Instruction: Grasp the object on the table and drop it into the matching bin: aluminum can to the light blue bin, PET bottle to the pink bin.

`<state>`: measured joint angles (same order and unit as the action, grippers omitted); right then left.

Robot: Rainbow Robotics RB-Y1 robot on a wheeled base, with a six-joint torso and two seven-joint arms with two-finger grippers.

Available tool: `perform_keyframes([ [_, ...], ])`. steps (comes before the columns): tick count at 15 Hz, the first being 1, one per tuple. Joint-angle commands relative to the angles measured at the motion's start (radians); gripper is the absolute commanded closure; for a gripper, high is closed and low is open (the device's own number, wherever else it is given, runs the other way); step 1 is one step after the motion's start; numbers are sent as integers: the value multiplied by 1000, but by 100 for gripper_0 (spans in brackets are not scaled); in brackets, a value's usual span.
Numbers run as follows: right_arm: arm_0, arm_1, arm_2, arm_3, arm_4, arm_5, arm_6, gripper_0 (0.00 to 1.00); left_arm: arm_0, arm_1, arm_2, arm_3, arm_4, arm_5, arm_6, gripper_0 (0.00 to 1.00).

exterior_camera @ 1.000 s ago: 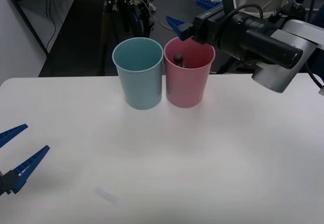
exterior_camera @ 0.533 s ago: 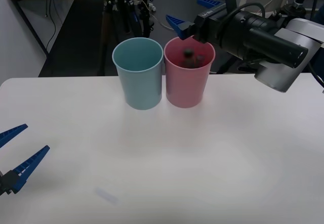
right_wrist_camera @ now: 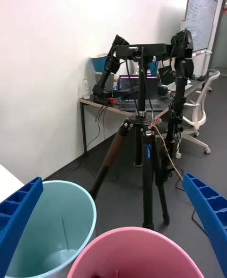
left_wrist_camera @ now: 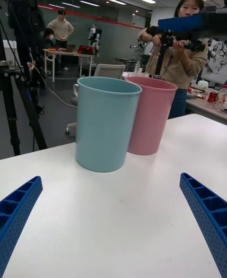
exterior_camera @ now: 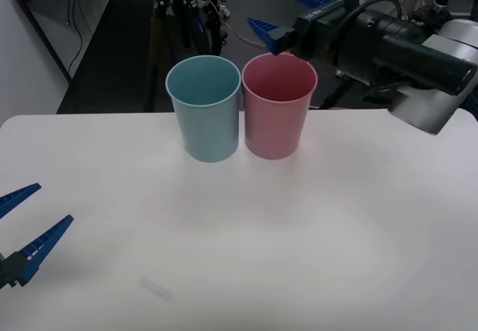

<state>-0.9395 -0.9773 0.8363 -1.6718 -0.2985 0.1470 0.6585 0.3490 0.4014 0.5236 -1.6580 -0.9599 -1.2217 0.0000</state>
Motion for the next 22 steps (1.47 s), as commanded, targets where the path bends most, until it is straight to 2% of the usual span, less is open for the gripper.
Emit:
perform_keyframes([
  [1, 42, -58, -25, -65, -13, -3, 1, 0, 0, 0, 0, 0, 0, 0, 0, 0],
  [7, 229, -169, -167, -213, 30, -46, -16, 0, 0, 0, 0, 0, 0, 0, 0, 0],
  [12, 441, -205, -322, -307, 111, -86, -53, 0, 0, 0, 0, 0, 0, 0, 0, 0],
  [14, 515, -222, -362, -335, 162, -112, -158, 0, 0, 0, 0, 0, 0, 0, 0, 0],
  [18, 691, -219, -471, -365, 320, -199, -329, 0, 0, 0, 0, 0, 0, 0, 0, 0],
  [22, 812, -218, -551, -375, 406, -288, -389, 0, 0, 0, 0, 0, 0, 0, 0, 0],
])
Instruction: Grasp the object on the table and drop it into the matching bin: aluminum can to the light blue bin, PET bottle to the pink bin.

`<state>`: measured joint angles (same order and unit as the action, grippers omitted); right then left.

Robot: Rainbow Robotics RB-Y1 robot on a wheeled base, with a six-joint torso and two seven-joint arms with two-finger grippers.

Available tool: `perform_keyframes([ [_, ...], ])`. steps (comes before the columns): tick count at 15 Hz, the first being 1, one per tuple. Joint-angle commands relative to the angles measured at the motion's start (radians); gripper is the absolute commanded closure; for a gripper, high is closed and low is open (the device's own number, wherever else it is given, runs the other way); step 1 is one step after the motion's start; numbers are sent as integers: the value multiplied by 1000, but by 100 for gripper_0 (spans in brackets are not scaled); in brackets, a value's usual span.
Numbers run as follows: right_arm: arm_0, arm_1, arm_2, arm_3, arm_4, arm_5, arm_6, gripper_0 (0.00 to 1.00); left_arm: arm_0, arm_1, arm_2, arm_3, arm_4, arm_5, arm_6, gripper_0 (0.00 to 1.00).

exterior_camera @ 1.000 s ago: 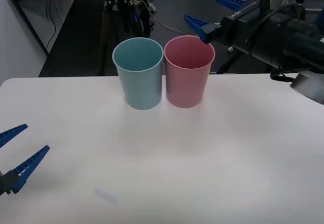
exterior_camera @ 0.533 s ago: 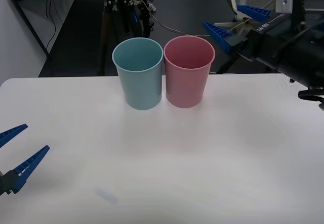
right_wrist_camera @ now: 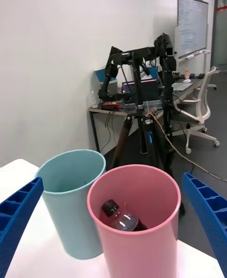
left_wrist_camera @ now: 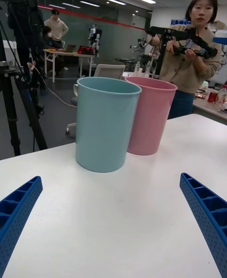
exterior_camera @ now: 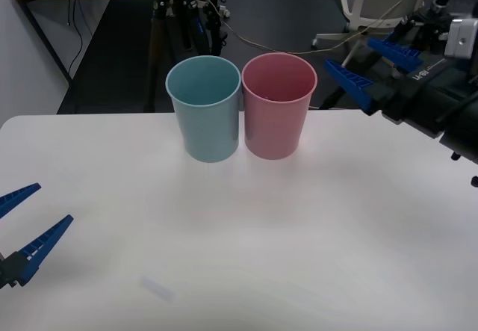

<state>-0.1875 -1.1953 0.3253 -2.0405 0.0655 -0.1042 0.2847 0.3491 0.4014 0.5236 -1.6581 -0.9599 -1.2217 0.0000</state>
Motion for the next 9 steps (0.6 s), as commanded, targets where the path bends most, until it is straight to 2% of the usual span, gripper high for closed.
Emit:
perform_keyframes([
  [1, 100, 6, -64, -10, 71, -57, -24, 0, 0, 0, 0, 0, 0, 0, 0, 0],
  [3, 178, 33, -115, -20, 143, -89, -53, 0, 0, 0, 0, 0, 0, 0, 0, 0],
  [5, 258, 75, -166, -21, 238, -144, -139, 0, 0, 0, 0, 0, 0, 0, 0, 0],
  [7, 336, 131, -222, -21, 321, -203, -159, 0, 0, 0, 0, 0, 0, 0, 0, 0],
  [9, 416, 169, -278, -29, 401, -262, -233, 0, 0, 0, 0, 0, 0, 0, 0, 0],
])
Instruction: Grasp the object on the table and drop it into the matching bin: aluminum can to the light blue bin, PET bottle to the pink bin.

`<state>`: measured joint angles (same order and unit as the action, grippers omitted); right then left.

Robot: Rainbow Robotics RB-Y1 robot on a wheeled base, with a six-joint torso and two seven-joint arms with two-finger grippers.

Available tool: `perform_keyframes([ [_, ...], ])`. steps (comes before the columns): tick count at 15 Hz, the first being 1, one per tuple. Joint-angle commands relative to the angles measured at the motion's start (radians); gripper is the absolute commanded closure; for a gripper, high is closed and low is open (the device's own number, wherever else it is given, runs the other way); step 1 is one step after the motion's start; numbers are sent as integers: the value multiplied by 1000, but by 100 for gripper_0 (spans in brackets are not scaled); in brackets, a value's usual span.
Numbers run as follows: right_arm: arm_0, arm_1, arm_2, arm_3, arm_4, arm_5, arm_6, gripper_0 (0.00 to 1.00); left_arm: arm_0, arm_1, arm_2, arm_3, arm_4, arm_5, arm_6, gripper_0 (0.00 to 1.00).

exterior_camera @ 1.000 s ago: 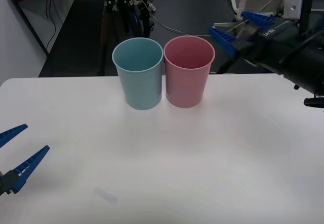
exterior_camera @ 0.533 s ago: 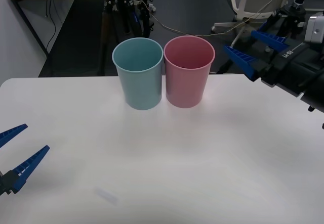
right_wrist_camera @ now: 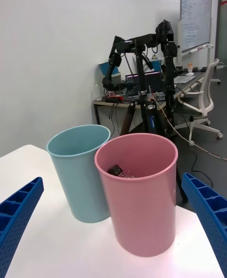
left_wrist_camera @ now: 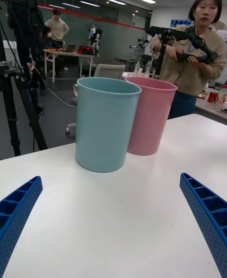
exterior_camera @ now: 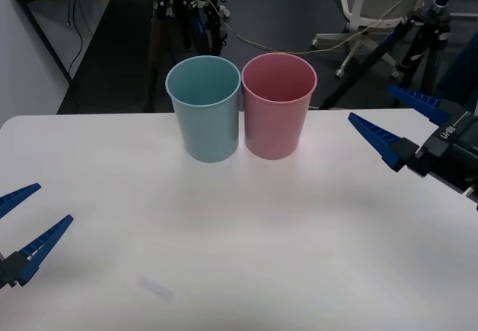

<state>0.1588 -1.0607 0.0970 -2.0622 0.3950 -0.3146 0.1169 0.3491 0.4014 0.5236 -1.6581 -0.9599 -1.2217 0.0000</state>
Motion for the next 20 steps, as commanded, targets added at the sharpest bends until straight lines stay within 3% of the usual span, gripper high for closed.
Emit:
perform_keyframes([
  [1, 114, 61, -86, -16, 120, -75, -94, 0, 0, 0, 0, 0, 0, 0, 0, 0],
  [4, 229, 180, -194, -30, 266, -143, -164, 0, 0, 0, 0, 0, 0, 0, 0, 0],
  [9, 344, 338, -306, -41, 420, -193, -232, 0, 0, 0, 0, 0, 0, 0, 0, 0],
  [14, 430, 568, -453, -47, 621, -389, -373, 0, 0, 0, 0, 0, 0, 0, 0, 0],
  [17, 459, 637, -476, -52, 676, -477, -407, 0, 0, 0, 0, 0, 0, 0, 0, 0],
  [20, 467, 643, -494, -52, 683, -549, -396, 0, 0, 0, 0, 0, 0, 0, 0, 0],
])
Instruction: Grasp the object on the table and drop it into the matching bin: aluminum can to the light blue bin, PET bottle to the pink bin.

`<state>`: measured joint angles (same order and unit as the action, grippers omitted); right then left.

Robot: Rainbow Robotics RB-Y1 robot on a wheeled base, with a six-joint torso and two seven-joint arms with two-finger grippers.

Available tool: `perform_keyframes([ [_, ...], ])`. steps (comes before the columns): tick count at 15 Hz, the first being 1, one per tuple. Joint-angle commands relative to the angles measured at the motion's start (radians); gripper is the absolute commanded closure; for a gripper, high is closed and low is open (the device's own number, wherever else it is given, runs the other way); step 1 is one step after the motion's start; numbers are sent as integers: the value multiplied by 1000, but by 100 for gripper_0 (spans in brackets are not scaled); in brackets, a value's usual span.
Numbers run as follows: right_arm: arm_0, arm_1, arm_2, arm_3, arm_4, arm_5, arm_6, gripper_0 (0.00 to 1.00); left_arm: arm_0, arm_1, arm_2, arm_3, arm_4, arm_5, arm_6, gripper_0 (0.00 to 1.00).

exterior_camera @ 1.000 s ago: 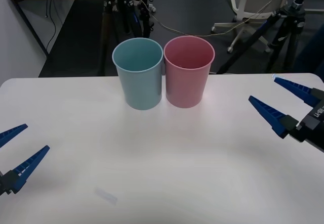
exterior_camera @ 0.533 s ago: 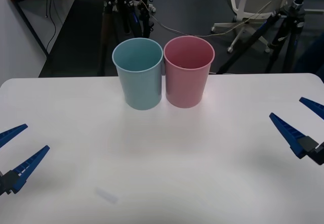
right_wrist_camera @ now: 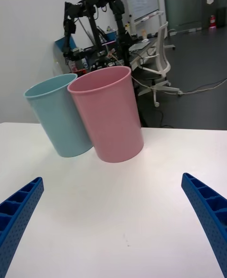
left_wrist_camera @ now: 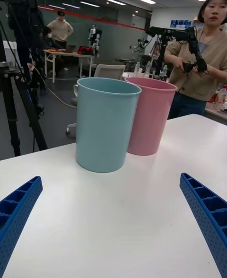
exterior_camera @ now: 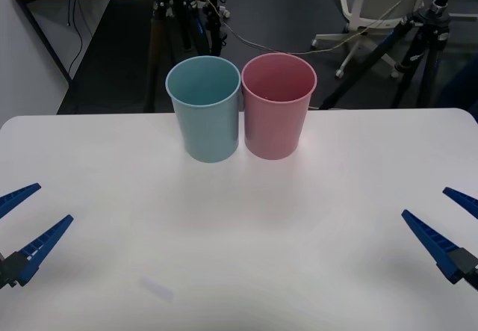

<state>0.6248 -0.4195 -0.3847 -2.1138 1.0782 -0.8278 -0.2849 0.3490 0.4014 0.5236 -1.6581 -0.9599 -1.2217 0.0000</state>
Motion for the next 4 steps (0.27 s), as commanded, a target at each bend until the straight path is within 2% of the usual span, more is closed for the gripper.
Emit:
perform_keyframes([
  [1, 1, 2, -14, 0, 0, -39, 10, 0, 0, 0, 0, 0, 0, 0, 0, 0],
  [4, -7, 1, -16, 0, 3, -42, 13, 0, 0, 0, 0, 0, 0, 0, 0, 0],
])
